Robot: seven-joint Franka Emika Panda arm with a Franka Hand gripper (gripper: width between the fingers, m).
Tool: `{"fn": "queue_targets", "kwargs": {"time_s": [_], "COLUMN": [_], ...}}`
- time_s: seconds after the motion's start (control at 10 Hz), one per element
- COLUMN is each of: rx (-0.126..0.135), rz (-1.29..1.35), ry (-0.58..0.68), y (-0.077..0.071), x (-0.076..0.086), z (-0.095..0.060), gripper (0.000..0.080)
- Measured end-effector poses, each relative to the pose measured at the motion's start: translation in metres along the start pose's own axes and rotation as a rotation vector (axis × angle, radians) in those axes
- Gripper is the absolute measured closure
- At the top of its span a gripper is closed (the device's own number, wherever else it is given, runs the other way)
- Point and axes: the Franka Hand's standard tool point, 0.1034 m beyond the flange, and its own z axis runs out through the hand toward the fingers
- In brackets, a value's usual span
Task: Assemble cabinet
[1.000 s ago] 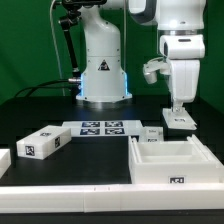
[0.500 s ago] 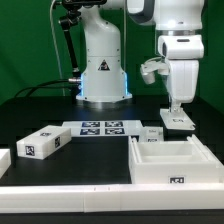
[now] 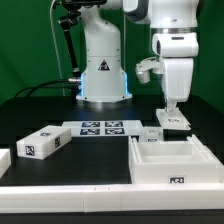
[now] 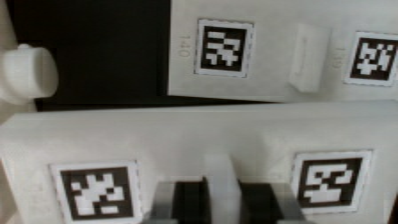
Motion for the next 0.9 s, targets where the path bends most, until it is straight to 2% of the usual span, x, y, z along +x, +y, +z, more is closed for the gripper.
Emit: {"fn": "queue_targets", "kwargs": {"time_s": [0.2,0.4,0.9], "rx": [0.003,0.002,0.008], "rz": [-0.025,-0.019,-0.022], "ry": [0.0,-0.003,-0.002], "y": [0.003,0.016,0.016], "x": [-0.004,-0.006,-0.007], "z": [0.002,-0.003,0.0], "gripper": [0.0731,0.0731,0.0731]}}
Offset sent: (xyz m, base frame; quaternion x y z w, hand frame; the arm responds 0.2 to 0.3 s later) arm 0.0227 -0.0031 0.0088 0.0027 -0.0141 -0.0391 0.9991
